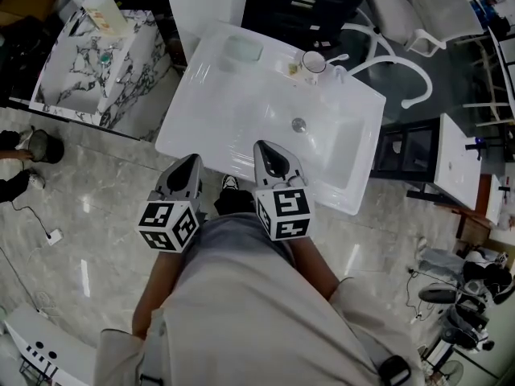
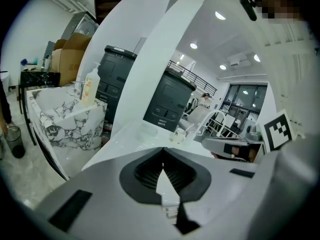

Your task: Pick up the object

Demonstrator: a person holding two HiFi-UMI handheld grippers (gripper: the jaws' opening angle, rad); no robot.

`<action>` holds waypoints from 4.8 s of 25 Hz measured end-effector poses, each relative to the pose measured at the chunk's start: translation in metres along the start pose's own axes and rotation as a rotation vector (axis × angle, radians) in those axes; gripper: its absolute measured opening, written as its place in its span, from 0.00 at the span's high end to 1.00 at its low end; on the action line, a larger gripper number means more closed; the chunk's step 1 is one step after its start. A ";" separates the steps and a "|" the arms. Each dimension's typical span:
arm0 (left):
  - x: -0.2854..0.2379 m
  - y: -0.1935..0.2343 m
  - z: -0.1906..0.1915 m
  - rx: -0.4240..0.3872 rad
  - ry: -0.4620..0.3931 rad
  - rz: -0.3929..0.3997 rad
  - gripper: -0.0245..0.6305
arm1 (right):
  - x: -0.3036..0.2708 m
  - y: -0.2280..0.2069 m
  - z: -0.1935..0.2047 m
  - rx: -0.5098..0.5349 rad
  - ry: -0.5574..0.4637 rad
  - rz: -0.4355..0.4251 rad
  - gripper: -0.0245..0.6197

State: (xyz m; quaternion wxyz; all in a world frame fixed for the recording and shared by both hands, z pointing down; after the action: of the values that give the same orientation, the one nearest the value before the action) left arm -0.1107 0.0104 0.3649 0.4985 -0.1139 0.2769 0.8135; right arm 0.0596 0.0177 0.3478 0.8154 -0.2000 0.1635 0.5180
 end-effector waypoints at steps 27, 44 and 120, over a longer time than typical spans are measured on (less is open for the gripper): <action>-0.032 -0.026 0.006 -0.029 0.011 -0.069 0.96 | -0.017 -0.054 0.002 0.027 -0.018 -0.120 0.95; -0.038 -0.013 -0.003 -0.020 0.014 -0.072 0.96 | -0.073 -0.076 -0.022 0.173 0.048 -0.107 0.94; -0.078 0.086 -0.014 0.094 0.167 -0.110 0.96 | -0.337 -0.157 0.021 0.859 0.544 0.118 0.68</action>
State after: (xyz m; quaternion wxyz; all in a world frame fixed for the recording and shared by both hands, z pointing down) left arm -0.1496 -0.0861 0.4181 0.5224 -0.1726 0.3488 0.7587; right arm 0.0658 -0.2943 0.5506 0.7214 0.0350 0.5791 0.3783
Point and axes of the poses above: the fingertips, and each gripper's own axes: x backward along the fingers, y to its left, z out of its underside, the point moved 5 cm from there along x, backward along the fingers, and after that the axes turned 9 degrees about -z, right-handed, at the moved point
